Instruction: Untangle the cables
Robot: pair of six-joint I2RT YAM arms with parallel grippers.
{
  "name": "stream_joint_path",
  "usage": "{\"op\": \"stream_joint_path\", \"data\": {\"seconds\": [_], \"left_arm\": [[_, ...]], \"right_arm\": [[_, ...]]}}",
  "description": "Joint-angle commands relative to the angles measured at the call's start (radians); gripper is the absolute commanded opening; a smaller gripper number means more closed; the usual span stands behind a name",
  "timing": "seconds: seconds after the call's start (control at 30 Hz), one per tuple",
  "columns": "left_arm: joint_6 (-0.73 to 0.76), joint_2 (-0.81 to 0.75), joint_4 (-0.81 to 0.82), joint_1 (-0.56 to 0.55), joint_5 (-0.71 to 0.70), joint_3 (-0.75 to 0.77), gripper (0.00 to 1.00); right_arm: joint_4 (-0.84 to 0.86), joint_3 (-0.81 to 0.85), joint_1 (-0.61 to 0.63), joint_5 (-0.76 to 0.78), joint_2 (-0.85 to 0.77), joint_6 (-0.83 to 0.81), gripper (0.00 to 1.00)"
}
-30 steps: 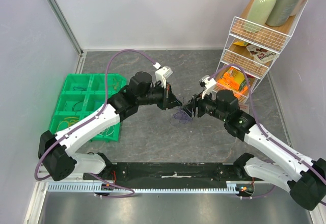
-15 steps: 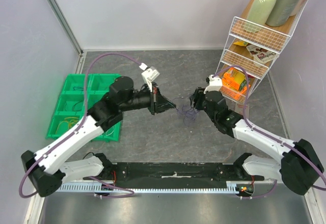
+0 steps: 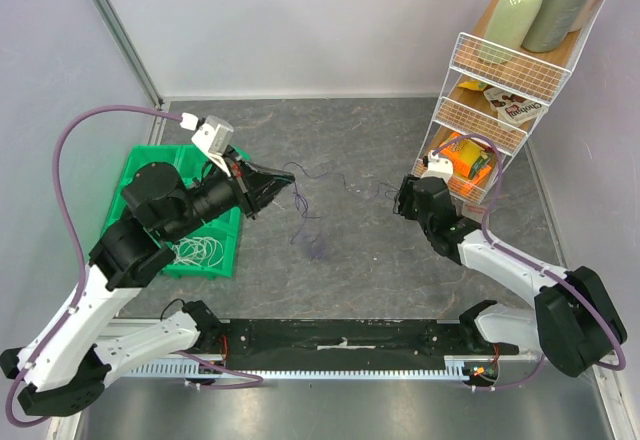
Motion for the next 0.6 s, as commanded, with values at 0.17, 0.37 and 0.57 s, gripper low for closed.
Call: {"op": "stream_joint_path", "data": {"seconds": [0.17,0.37,0.57], "left_arm": [[0.052,0.02,-0.103,-0.004,-0.079,0.097,0.02],[0.055,0.013,-0.163,-0.004,-0.182,0.132,0.02],[-0.004,0.019,-0.152,-0.004,-0.197,0.123,0.02]], "right_arm": [[-0.059,0.042,-0.02,-0.047,-0.001,-0.044,0.09],[-0.113,0.051,-0.027,-0.011,-0.019,-0.049,0.0],[-0.027,0.066,-0.023,-0.428,-0.059,-0.203,0.46]]}}
